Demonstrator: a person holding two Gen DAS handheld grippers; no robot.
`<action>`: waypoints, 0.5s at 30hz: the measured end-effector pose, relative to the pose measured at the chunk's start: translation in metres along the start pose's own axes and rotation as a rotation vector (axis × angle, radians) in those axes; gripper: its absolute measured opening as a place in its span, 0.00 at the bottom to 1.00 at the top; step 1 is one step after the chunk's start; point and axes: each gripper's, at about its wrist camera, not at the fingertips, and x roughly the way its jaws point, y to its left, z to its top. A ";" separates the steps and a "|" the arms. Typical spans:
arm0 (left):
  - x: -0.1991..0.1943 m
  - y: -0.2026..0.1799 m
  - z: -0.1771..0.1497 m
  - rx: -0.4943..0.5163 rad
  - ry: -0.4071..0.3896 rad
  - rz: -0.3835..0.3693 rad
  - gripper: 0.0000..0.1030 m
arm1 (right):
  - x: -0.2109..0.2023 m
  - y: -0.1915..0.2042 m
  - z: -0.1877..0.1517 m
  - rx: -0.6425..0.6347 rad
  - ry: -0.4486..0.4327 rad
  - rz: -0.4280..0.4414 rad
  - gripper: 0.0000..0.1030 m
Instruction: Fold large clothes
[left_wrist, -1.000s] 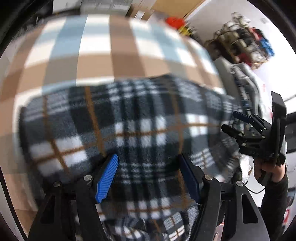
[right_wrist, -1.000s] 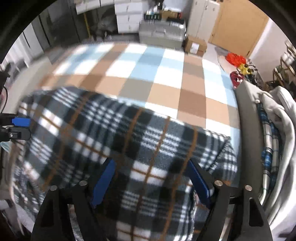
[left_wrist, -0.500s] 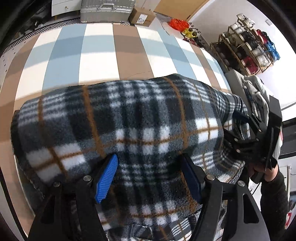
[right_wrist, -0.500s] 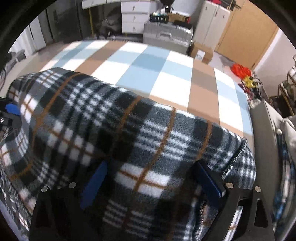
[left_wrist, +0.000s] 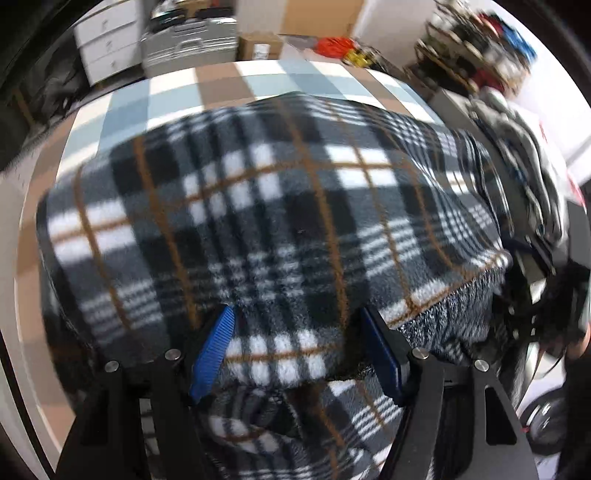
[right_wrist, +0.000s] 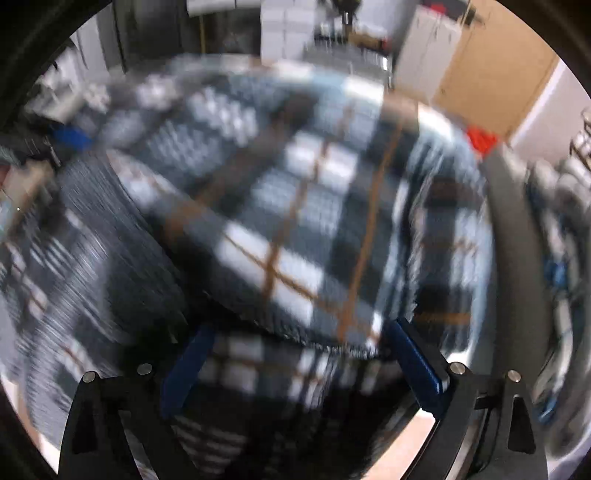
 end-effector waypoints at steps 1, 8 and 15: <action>-0.001 -0.002 -0.005 0.004 -0.009 0.010 0.64 | -0.003 0.001 0.000 0.000 -0.012 -0.002 0.94; -0.044 -0.020 -0.016 0.041 -0.053 -0.018 0.64 | -0.056 0.007 0.050 0.005 -0.086 0.060 0.90; 0.014 -0.027 -0.009 0.034 0.056 0.044 0.64 | -0.021 0.021 0.120 0.160 -0.035 0.151 0.91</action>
